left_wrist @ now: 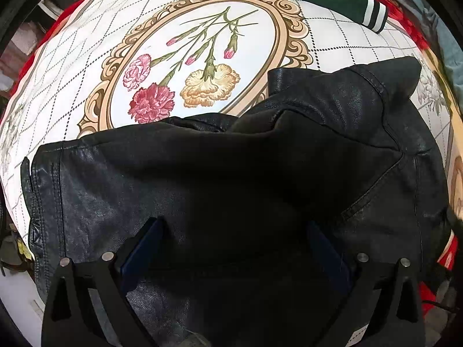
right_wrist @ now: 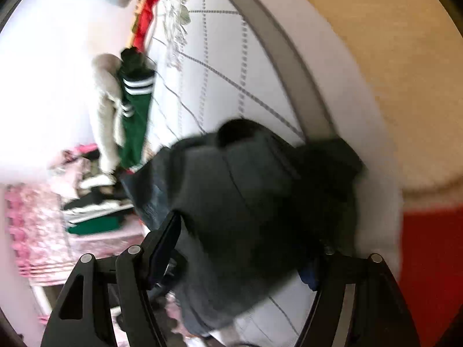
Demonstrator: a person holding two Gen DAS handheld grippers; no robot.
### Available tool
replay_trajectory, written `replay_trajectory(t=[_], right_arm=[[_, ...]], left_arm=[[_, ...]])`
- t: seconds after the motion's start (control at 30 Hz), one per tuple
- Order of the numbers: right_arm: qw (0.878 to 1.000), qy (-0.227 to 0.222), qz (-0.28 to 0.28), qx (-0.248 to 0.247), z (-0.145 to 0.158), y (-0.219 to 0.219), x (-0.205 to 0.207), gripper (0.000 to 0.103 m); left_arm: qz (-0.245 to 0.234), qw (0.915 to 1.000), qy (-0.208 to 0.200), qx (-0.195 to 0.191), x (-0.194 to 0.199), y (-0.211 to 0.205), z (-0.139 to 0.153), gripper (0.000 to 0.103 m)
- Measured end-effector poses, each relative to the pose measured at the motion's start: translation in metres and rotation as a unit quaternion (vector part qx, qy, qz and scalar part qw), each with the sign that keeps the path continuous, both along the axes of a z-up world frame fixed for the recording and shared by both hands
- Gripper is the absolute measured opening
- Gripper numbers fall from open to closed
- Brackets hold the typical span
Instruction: Fold large clothes
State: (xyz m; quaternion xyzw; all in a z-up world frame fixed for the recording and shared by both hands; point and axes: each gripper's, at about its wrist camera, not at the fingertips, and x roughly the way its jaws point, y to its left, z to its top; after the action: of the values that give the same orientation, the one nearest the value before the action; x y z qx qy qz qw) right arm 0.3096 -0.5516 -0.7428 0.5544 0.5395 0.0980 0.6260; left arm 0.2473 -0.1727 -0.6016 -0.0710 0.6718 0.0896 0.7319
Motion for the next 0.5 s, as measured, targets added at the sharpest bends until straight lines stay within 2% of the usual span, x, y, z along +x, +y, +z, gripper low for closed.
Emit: replay_trajectory(t=[0.13, 0.2, 0.23, 0.27, 0.3, 0.4, 0.5], right_arm=[[1.000, -0.016, 0.003, 0.011, -0.002, 0.009, 0.017, 0.074], [1.000, -0.024, 0.002, 0.016, 0.000, 0.013, 0.025, 0.068], [1.000, -0.024, 0.000, 0.017, 0.001, 0.014, 0.027, 0.053], [1.000, -0.020, -0.001, 0.015, 0.000, 0.016, 0.030, 0.032], [1.000, -0.016, -0.001, 0.011, 0.001, 0.018, 0.036, 0.026], [0.999, -0.030, -0.013, 0.019, 0.013, 0.021, 0.043, 0.018], [0.998, -0.060, -0.012, 0.007, 0.048, 0.026, 0.051, 0.015]], left_arm=[[0.000, 1.0000, -0.004, -0.004, 0.000, 0.004, 0.001, 0.103], [0.002, 1.0000, -0.006, -0.007, 0.004, 0.008, 0.000, 0.103], [0.001, 0.9999, -0.009, -0.006, 0.006, 0.010, 0.000, 0.103], [-0.002, 0.9999, -0.013, -0.003, 0.008, 0.012, 0.000, 0.103], [-0.007, 0.9998, -0.017, 0.000, 0.012, 0.013, 0.001, 0.103], [-0.023, 0.9995, -0.021, 0.000, 0.022, 0.014, 0.001, 0.103], [-0.042, 0.9985, -0.033, -0.006, 0.035, 0.005, 0.003, 0.103]])
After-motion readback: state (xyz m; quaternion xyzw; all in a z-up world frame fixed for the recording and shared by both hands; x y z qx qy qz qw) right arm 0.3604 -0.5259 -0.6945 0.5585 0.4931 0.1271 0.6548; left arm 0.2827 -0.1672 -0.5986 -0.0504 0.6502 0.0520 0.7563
